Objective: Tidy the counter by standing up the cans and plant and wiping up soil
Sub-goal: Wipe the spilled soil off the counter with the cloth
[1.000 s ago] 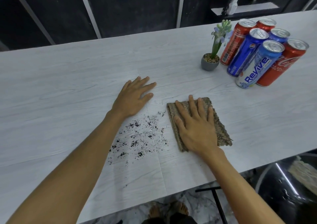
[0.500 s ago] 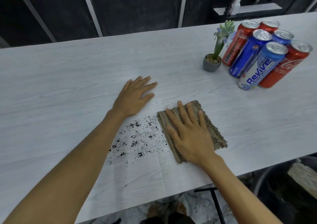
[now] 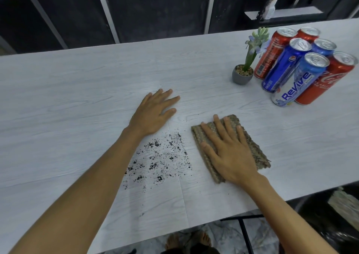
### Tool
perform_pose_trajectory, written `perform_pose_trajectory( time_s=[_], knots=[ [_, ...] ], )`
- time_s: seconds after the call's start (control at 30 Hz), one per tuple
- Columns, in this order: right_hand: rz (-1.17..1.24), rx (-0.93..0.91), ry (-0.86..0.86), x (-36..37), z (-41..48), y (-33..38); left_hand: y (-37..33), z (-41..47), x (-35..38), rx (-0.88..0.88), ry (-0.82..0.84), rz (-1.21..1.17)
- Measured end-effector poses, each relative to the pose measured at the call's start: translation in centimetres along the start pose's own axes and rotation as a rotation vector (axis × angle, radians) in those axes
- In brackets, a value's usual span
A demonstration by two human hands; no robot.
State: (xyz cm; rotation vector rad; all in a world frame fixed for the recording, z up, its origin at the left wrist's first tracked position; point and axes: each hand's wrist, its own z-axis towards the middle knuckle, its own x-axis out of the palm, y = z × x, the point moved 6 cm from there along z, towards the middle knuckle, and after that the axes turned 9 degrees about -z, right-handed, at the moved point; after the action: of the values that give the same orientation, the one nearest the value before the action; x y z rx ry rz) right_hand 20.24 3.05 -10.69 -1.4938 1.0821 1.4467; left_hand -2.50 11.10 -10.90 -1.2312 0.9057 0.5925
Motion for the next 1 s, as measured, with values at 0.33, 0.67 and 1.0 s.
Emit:
perform_pose_trajectory(
  time_s=[0.33,0.67,1.0],
  knots=[
    [0.124,-0.043,-0.114,-0.9,1.4,0.6,0.1,0.2,0.0,-0.01,-0.005,0.0],
    [0.09,-0.058,-0.018,-0.7,6.8,2.8,0.2,0.5,0.0,-0.013,0.007,-0.017],
    [0.022,-0.039,-0.004,-0.2,7.2,1.2,0.4,0.5,-0.1,-0.005,0.011,-0.008]
  ],
)
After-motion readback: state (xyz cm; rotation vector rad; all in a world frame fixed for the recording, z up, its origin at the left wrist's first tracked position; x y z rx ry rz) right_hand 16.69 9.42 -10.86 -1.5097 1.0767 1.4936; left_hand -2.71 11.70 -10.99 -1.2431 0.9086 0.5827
